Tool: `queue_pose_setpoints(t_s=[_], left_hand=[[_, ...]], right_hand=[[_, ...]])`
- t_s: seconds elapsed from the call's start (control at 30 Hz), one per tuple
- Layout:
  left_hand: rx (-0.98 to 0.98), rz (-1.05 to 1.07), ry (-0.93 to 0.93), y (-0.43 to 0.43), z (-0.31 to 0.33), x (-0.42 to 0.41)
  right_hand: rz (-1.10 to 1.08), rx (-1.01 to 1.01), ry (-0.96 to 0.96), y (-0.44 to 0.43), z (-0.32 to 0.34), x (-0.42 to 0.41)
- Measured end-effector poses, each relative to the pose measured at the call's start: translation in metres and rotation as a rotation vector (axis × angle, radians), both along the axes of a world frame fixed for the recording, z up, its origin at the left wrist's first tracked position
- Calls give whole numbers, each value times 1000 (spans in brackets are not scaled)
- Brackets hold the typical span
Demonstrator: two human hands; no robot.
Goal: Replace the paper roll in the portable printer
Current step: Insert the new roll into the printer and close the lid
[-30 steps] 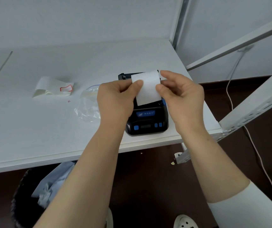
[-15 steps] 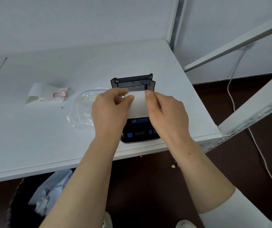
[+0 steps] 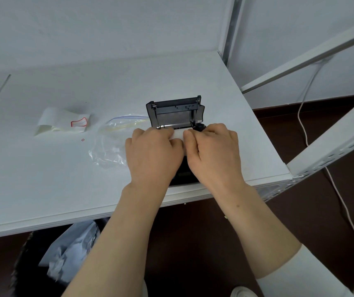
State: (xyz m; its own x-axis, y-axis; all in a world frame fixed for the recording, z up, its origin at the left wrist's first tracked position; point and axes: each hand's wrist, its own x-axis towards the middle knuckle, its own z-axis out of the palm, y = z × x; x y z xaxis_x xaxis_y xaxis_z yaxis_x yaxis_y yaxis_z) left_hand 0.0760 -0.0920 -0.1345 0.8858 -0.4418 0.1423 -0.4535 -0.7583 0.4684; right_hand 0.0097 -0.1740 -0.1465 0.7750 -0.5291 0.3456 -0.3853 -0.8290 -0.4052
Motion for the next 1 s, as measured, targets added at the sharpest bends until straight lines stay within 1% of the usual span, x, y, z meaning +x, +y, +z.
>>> queue_pose_setpoints(t_s=[0.1,0.2,0.27,0.33,0.37,0.47,0.57,0.63,0.73,0.83,0.93,1.0], left_hand=[[87,-33,-43,0,1,-2],[108,-39,-18,0,2,-2],[118,-32,-1,-1,1,-2],[122,-48,-12,1,1,-1],[113,-69,-25,3,1,0],[104,-160,-28,9,2,4],[118,-223,-8,14,2,8],[117,-246,6,16,3,9],[109,-271,78,18,8,9],[143,-310,184,23,16,9],[193,-342,177,28,17,9],[145,-331,147,30,15,8]], right_hand=[[7,-31,39,0,0,0],[5,-32,63,0,-4,2],[1,-18,35,0,-5,1],[12,63,5,-3,0,0],[36,146,19,-6,5,-1],[181,396,150,-21,18,-10],[282,475,278,-29,29,-20],[311,491,306,-31,31,-22],[338,470,249,-31,28,-20],[319,434,122,-31,24,-18],[244,407,69,-31,23,-16],[240,414,76,-29,25,-14]])
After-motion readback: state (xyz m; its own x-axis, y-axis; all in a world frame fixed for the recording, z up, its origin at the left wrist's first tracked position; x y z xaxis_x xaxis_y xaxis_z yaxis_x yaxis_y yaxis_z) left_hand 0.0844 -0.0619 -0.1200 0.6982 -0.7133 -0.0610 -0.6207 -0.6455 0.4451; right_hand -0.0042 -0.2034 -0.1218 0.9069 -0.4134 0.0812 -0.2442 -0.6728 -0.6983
